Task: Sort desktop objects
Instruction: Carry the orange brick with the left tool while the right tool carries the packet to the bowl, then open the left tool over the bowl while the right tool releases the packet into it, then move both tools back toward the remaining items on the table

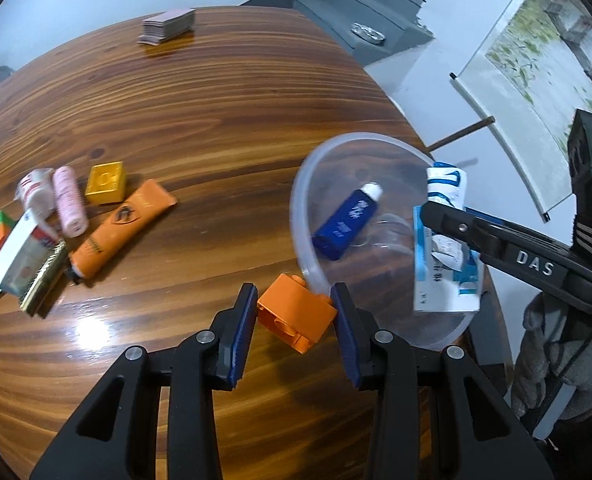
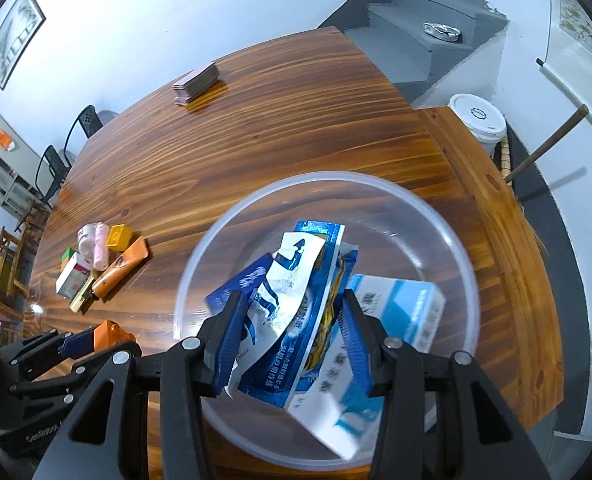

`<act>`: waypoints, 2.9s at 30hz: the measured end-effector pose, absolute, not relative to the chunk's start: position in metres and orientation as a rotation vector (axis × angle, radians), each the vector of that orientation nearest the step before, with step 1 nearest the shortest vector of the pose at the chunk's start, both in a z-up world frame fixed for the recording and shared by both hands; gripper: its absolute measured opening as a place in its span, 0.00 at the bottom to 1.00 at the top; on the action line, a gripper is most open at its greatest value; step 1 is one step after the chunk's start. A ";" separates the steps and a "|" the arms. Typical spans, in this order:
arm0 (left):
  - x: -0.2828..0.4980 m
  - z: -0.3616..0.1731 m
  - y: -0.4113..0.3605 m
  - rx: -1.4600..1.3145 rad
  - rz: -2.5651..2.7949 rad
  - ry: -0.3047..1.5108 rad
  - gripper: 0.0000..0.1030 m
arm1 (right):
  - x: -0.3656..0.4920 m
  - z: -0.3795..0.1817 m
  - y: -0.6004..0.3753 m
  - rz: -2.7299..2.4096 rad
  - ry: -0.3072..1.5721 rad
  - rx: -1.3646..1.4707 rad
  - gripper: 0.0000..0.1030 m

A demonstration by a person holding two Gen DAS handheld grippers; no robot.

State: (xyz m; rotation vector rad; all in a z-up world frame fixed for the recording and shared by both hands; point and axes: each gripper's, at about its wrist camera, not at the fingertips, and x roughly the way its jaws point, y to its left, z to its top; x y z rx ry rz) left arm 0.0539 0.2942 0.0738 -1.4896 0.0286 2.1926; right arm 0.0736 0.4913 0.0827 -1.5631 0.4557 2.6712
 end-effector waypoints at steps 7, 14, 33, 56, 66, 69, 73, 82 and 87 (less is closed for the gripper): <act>0.054 0.074 0.324 -1.453 2.142 0.057 0.40 | 0.069 0.079 0.510 2.653 0.464 -1.565 0.50; 0.050 0.067 0.347 -1.447 2.096 0.087 0.40 | 0.063 0.078 0.518 2.652 0.457 -1.567 0.50; 0.049 0.048 0.355 -1.493 1.989 -0.014 0.67 | 0.049 0.068 0.531 2.622 0.522 -1.571 0.52; 0.051 0.066 0.318 -1.461 2.102 -0.073 0.67 | 0.069 0.071 0.517 2.626 0.496 -1.572 0.52; 0.052 0.066 0.269 -1.510 2.230 -0.139 0.67 | 0.070 0.076 0.499 2.659 0.484 -1.584 0.56; 0.052 0.066 0.255 -1.528 2.259 -0.165 0.67 | 0.069 0.079 0.490 2.676 0.475 -1.588 0.56; 0.052 0.070 0.237 -1.531 2.296 -0.191 0.67 | 0.068 0.082 0.477 2.702 0.463 -1.595 0.56; 0.047 0.074 0.189 -1.532 2.382 -0.213 0.67 | 0.069 0.086 0.448 2.725 0.466 -1.611 0.56; 0.045 0.077 0.159 -1.535 2.412 -0.238 0.67 | 0.069 0.089 0.430 2.728 0.504 -1.638 0.56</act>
